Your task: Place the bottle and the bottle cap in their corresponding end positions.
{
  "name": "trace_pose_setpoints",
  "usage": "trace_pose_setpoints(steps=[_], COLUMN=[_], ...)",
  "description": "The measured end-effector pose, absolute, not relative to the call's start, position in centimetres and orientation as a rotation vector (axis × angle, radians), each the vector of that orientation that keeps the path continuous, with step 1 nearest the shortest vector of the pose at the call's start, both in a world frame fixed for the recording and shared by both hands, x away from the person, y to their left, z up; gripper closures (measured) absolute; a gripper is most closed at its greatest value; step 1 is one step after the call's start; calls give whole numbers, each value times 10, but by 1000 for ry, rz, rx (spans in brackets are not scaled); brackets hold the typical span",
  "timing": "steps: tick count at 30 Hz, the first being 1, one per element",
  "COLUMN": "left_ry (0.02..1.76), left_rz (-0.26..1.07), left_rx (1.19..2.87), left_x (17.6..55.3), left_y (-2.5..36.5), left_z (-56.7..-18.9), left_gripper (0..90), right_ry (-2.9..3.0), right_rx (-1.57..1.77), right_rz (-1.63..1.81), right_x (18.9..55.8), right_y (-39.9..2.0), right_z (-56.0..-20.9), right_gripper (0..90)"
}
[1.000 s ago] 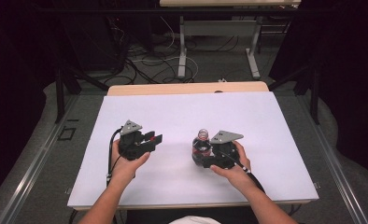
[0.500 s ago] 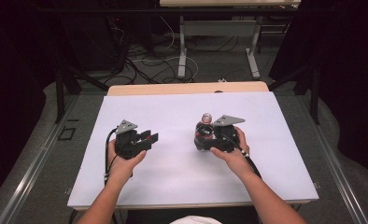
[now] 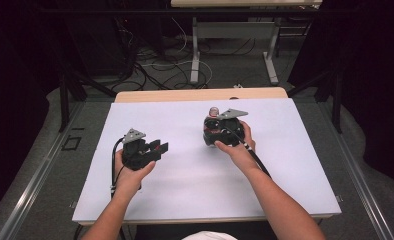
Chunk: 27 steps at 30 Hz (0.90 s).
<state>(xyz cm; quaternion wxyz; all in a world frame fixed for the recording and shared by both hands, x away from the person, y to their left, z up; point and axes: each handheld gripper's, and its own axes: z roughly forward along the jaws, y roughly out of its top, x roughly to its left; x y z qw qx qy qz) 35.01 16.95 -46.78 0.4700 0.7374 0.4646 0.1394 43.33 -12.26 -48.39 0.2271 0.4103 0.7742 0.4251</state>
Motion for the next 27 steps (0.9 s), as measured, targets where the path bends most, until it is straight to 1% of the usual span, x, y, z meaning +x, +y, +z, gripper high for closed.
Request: trace_pose_setpoints(steps=[11, 16, 27], left_ry=[1145, 1150, 1151], left_rz=[332, 343, 332], left_rx=[1808, 1791, 1809], left_x=[351, 352, 352], left_y=[170, 170, 172], left_z=[-470, -471, -471], left_gripper=[620, 621, 620], right_ry=[2132, 2122, 2137], right_rx=[1172, 1182, 1158], right_rz=[1142, 1132, 1128], right_x=[453, 454, 449], right_y=[-104, -100, -93], right_z=[-506, -514, -514], right_gripper=[299, 297, 296])
